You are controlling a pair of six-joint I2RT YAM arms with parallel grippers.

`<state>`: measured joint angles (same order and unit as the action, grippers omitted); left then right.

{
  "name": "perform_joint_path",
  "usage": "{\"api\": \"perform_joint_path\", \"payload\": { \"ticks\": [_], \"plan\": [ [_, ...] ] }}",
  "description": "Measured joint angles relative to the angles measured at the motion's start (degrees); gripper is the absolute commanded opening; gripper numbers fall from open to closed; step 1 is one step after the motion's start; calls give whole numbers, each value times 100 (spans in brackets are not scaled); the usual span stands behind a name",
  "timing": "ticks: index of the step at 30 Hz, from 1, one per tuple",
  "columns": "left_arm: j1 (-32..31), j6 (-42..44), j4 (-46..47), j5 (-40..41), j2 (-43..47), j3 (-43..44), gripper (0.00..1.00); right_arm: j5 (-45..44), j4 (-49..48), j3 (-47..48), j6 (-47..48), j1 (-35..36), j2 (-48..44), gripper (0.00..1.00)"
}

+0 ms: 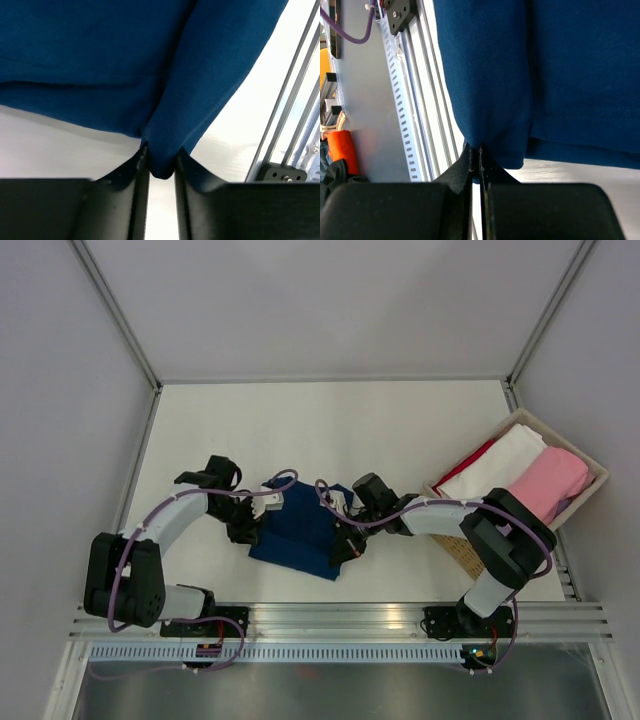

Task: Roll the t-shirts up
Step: Roll the tshirt

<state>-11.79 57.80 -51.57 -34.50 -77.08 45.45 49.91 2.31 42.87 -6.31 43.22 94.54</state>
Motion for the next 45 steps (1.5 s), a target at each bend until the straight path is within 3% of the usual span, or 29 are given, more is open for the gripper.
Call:
{"api": "perform_joint_path", "payload": {
  "ticks": [1,4,6,9,18,21,23,25,29,37,41,45],
  "plan": [
    [13,-72,39,-55,-24,2,15,-2,-9,0,-15,-26,28,0],
    [122,-256,138,-160,-160,2,3,-42,-70,0,-111,-136,122,2],
    [269,-474,232,-175,-382,15,2,-109,-164,0,-199,-249,149,7],
    [505,-925,398,-184,-798,136,2,-315,-358,2,-330,-437,153,27],
    [632,-1480,634,-184,-1268,264,2,-826,-505,-155,-479,-595,-111,54],
    [632,-1523,645,-175,-1268,264,2,-981,-675,-411,-581,-560,-527,56],
    [632,-1550,651,-168,-1268,264,2,-1115,-942,-551,-699,-494,-688,54],
    [632,-1572,654,-166,-1268,264,2,-1239,-1274,-649,-835,-361,-634,45],
    [632,-1637,664,-153,-1266,264,2,-1438,-1969,-798,-1261,-98,-39,0],
    [710,-1869,874,-94,-1200,223,4,-1484,-3294,-1189,-2275,-527,367,0],
    [752,-1897,903,-101,-1198,186,24,-1547,-3364,-1189,-2352,-562,389,0],
    [901,-1897,863,192,-881,173,36,-1578,-3222,-1141,-2341,-562,361,0]
  ]
}}
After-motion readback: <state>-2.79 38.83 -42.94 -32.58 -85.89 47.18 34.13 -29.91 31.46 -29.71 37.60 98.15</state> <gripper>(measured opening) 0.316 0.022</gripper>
